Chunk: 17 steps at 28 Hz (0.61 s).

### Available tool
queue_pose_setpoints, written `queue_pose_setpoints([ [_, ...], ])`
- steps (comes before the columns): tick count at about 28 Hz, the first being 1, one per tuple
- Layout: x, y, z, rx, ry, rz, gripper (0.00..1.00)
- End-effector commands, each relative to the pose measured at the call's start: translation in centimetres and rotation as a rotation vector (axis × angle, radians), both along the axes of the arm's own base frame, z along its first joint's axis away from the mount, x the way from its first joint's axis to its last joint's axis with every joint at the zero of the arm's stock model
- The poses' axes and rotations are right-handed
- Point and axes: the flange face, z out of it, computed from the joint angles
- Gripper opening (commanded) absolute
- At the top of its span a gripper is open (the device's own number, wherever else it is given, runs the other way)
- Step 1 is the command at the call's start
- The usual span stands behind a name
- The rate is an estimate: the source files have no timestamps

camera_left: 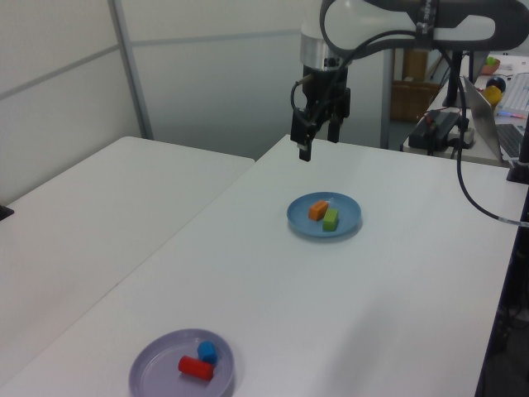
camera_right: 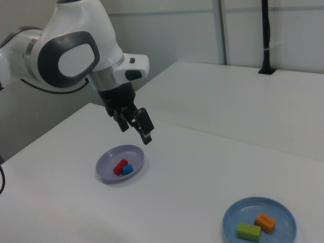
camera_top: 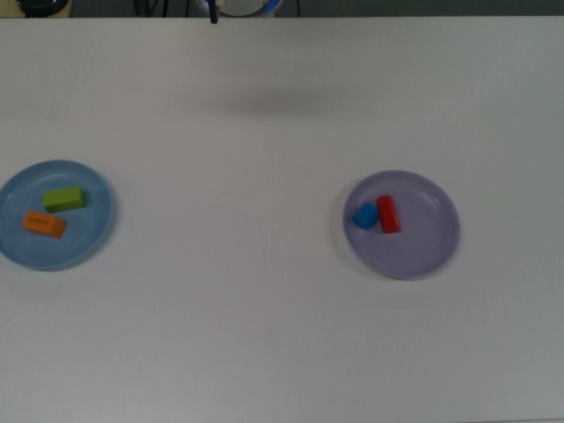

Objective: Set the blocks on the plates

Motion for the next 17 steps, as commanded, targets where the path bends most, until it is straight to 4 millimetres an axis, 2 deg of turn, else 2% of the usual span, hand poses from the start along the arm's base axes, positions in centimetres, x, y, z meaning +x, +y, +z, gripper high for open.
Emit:
queue_pose_setpoints([
  [1,1.1,-0.6,0.7,-0.002,-0.012,-0.002,1.0],
  [6,0.3,-0.8,0.7,-0.066,0.055,0.004,1.0],
  [11,1.4,-0.9,1.2,-0.07,0.043,-0.001,1.0],
  [17,1.4,-0.8,1.2,-0.061,0.042,0.006,1.0],
])
